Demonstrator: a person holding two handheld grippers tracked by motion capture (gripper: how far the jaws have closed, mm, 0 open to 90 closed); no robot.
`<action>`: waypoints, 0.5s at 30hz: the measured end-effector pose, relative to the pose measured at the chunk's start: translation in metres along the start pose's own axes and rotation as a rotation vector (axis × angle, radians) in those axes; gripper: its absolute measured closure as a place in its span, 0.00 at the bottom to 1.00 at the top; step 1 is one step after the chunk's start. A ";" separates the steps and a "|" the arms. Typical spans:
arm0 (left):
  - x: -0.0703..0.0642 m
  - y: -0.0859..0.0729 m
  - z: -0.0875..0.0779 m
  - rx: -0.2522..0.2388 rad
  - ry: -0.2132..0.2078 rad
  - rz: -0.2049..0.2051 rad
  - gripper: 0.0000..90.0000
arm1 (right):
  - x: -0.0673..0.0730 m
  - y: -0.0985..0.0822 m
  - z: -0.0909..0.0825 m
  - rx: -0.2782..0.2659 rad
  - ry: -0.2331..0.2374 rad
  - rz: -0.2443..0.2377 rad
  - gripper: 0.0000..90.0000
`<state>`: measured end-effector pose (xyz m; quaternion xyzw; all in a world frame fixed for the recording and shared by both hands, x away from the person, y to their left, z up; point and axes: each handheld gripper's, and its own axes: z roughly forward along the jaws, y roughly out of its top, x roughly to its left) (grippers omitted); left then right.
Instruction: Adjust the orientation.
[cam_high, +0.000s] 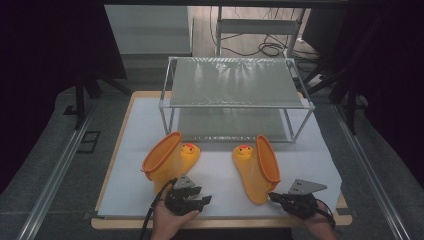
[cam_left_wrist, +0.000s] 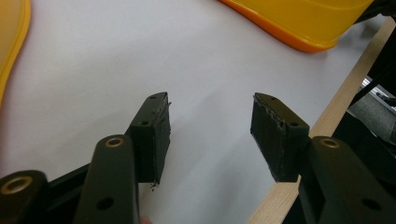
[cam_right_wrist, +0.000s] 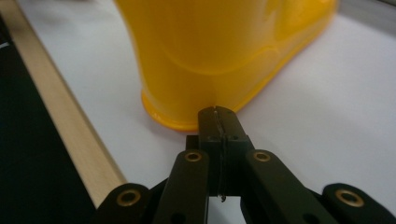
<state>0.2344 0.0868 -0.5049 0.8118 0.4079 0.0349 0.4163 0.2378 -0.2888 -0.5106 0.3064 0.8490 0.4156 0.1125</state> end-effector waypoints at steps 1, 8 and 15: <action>0.000 0.000 0.000 -0.001 0.000 -0.001 0.53 | 0.000 0.000 0.000 0.000 0.000 0.000 0.99; 0.003 -0.001 -0.001 0.000 0.000 -0.004 0.53 | 0.018 0.018 0.024 0.009 0.064 -0.058 0.99; 0.003 -0.001 -0.002 -0.002 -0.003 -0.007 0.53 | 0.032 0.035 0.047 0.007 0.088 -0.103 0.99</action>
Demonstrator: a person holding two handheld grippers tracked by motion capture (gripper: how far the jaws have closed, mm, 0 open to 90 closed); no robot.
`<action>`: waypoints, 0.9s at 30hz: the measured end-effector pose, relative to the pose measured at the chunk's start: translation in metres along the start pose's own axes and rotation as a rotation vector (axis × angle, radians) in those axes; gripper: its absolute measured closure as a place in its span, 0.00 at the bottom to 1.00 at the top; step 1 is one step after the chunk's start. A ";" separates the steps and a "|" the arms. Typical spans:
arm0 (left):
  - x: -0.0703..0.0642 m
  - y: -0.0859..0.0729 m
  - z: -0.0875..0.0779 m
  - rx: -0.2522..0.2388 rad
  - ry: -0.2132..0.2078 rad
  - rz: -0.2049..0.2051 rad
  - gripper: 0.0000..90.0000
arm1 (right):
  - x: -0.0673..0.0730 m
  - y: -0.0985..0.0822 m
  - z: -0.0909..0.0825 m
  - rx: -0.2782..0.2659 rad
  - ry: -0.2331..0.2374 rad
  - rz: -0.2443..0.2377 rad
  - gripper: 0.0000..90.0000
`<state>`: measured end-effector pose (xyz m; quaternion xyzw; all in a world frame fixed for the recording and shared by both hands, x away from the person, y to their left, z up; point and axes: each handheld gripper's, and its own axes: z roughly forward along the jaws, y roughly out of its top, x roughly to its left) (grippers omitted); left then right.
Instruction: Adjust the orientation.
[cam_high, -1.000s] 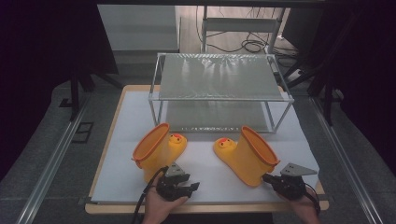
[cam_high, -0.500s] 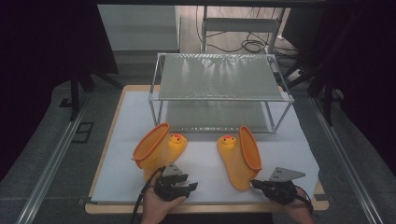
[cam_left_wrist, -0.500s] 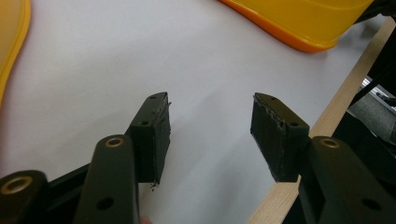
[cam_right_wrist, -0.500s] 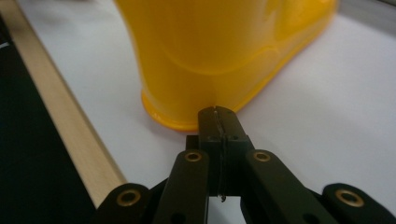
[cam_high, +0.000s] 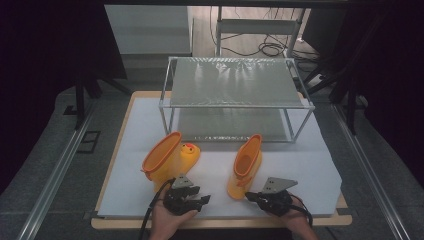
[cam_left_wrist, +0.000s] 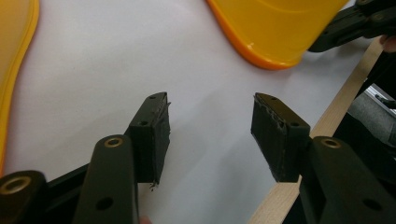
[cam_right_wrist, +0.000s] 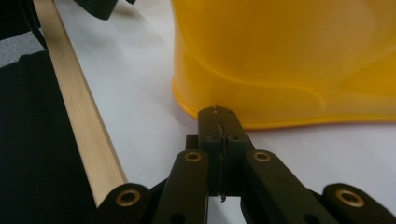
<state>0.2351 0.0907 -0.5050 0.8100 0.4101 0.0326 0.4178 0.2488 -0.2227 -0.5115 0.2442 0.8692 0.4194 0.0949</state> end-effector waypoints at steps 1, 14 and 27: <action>0.000 0.000 0.000 0.000 0.000 0.001 0.53 | 0.001 0.003 0.004 -0.001 0.000 -0.005 0.99; 0.000 0.000 0.000 0.002 -0.001 0.001 0.53 | -0.003 0.000 -0.011 -0.077 -0.065 0.038 0.98; 0.001 0.003 -0.002 0.001 0.002 -0.006 0.52 | -0.046 -0.042 -0.061 -0.121 -0.256 0.230 0.86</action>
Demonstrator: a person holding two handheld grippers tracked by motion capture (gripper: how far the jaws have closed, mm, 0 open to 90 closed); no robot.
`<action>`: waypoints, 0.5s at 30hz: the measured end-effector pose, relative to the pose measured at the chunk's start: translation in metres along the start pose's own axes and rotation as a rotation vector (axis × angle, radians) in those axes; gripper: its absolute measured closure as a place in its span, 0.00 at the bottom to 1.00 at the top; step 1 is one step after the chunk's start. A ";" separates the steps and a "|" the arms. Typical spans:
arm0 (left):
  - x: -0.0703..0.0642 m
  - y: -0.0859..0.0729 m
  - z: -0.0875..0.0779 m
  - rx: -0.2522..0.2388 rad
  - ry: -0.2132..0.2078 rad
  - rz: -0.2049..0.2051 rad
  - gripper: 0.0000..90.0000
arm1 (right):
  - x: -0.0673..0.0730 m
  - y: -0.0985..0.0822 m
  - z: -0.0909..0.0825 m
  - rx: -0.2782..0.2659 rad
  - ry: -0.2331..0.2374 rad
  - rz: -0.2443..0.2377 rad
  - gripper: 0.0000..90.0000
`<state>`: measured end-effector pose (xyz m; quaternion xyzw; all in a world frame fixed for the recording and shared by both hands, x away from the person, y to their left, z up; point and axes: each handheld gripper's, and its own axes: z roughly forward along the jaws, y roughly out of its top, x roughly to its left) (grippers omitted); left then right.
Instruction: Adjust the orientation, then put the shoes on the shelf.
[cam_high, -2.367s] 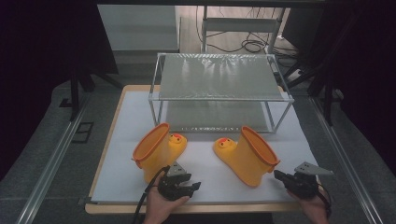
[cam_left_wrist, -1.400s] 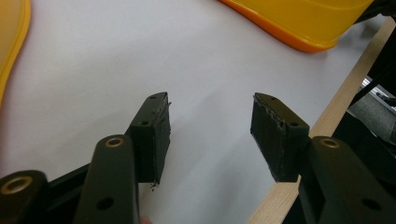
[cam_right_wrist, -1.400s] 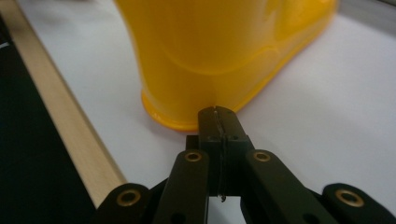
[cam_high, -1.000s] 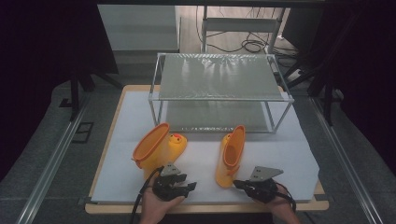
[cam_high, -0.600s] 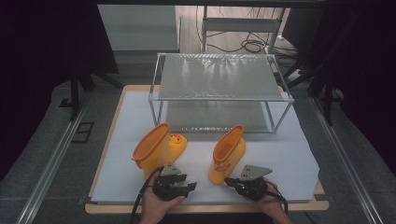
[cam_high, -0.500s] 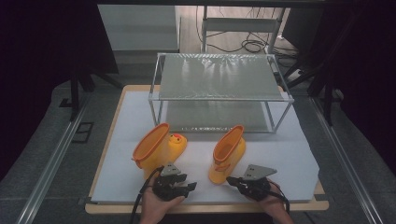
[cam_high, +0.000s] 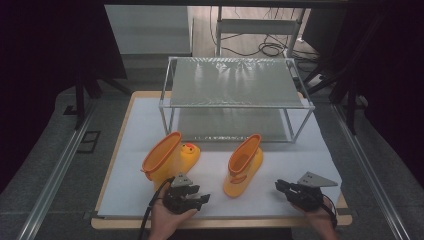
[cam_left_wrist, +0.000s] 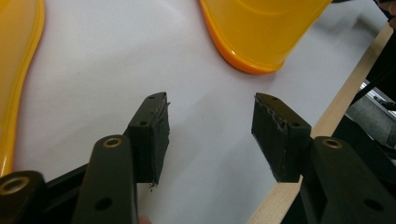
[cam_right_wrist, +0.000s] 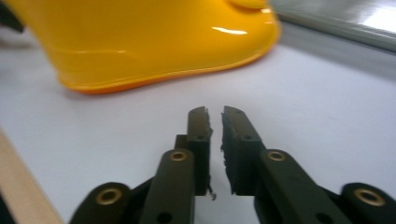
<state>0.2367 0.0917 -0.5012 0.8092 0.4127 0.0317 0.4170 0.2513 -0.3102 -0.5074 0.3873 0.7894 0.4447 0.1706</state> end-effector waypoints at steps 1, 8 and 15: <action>0.000 0.000 0.001 0.005 -0.001 0.000 0.52 | -0.005 -0.001 -0.002 -0.009 -0.017 0.014 0.82; -0.002 0.004 0.000 0.026 -0.031 0.001 0.51 | -0.012 -0.002 -0.007 -0.021 -0.048 0.050 0.73; -0.007 0.014 -0.006 0.104 -0.074 0.025 0.49 | -0.020 -0.004 -0.012 -0.034 -0.070 0.075 0.70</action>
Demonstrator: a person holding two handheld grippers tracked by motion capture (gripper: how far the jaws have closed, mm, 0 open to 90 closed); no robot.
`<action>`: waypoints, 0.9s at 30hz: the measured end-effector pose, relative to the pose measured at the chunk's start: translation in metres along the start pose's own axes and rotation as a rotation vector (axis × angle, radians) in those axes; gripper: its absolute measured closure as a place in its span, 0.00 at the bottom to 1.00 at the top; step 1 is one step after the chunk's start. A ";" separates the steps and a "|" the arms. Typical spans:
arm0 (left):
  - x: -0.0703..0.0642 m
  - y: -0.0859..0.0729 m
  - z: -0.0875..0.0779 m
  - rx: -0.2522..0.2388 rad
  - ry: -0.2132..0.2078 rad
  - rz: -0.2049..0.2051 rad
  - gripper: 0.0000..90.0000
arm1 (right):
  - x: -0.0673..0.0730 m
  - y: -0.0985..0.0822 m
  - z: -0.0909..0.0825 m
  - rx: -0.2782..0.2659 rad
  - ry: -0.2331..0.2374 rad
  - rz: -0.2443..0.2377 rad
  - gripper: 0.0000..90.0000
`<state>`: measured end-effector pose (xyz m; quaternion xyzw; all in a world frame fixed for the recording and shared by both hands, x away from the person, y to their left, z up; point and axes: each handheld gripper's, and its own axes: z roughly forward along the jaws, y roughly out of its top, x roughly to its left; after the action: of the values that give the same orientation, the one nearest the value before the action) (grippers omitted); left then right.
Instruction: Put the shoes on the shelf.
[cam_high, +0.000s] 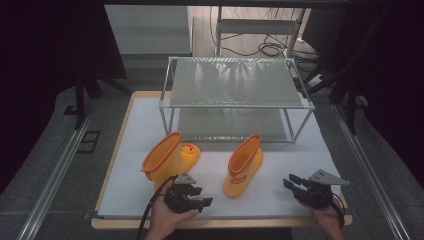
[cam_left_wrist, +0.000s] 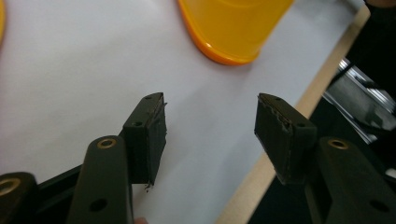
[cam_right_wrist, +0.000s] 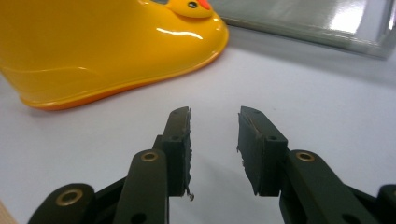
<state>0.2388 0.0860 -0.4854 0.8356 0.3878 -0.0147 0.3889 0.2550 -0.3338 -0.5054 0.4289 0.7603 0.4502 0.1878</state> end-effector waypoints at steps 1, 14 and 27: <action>-0.001 0.002 0.000 0.014 -0.007 0.003 0.48 | -0.001 0.000 0.000 0.001 -0.002 0.007 0.70; -0.014 0.022 -0.018 0.074 -0.163 0.059 0.48 | -0.003 0.000 -0.002 0.001 -0.012 0.016 0.70; -0.043 0.071 -0.056 0.097 -0.206 0.110 0.47 | -0.006 0.000 -0.005 -0.005 -0.023 0.025 0.69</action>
<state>0.2395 0.0676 -0.3871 0.8675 0.2980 -0.0978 0.3862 0.2550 -0.3414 -0.5029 0.4432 0.7514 0.4496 0.1920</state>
